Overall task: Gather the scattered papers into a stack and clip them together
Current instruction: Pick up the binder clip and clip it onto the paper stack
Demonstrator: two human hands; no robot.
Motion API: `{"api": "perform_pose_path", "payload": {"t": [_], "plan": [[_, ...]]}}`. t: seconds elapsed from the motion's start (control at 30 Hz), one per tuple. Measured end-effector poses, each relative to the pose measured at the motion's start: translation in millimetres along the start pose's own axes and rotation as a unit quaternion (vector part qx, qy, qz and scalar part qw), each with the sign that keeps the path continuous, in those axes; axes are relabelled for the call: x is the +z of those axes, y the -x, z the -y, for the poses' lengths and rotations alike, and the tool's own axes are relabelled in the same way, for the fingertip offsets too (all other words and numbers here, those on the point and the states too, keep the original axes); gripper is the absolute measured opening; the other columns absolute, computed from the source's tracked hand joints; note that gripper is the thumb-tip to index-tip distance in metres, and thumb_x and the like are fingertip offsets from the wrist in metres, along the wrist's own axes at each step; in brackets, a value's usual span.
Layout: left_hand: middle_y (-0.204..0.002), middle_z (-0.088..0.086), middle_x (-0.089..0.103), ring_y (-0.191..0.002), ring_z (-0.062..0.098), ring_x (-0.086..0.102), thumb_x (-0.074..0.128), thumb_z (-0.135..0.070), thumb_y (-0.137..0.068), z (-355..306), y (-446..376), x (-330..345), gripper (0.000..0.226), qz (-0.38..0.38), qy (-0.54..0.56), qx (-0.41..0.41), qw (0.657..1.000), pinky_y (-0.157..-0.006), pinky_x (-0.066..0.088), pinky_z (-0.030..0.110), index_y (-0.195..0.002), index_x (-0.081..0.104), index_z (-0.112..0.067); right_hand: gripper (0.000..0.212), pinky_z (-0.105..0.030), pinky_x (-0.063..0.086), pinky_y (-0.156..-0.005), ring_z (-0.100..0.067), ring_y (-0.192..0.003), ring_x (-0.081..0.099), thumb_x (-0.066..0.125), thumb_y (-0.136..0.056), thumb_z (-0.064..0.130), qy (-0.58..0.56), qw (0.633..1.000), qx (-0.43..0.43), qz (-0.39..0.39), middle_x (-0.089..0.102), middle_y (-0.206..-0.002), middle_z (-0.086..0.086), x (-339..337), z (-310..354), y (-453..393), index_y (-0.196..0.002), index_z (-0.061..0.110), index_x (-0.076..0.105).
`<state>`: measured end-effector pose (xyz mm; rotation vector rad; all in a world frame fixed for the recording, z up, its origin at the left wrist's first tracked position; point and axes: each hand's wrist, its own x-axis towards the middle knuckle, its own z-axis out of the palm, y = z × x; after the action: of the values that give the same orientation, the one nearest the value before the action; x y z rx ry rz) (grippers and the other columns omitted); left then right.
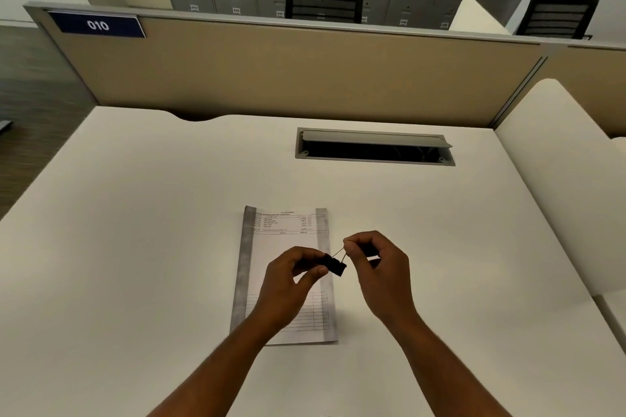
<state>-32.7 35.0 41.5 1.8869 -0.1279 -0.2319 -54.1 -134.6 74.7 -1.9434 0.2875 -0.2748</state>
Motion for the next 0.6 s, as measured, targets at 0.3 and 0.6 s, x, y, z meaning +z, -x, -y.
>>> {"api": "perform_pose_path", "payload": {"t": [0.3, 0.6], "plan": [[-0.097, 0.0, 0.074, -0.091, 0.017, 0.073, 0.068, -0.011, -0.089, -8.6, -1.3, -2.4, 0.017, -0.049, 0.128, -0.043, 0.99, -0.083, 0.06, 0.037, -0.105, 0.066, -0.018, 0.016, -0.023, 0.051, -0.067, -0.013, -0.084, 0.062, 0.065, -0.096, 0.029, 0.217, 0.93, -0.297, -0.008, 0.069, -0.092, 0.005, 21.2, -24.6, 25.3, -0.094, 0.02, 0.077], [-0.104, 0.009, 0.074, -0.097, 0.026, 0.072, 0.067, -0.019, -0.09, -14.0, 1.7, -6.5, 0.024, -0.027, 0.254, -0.1, 0.962, -0.083, 0.059, 0.036, -0.111, 0.059, -0.01, 0.015, -0.026, 0.054, -0.078, -0.01, -0.1, 0.061, 0.074, -0.091, 0.027, 0.171, 0.945, -0.275, 0.038, 0.066, -0.107, 0.007, 18.4, -22.4, 19.4, -0.106, 0.023, 0.076]]}}
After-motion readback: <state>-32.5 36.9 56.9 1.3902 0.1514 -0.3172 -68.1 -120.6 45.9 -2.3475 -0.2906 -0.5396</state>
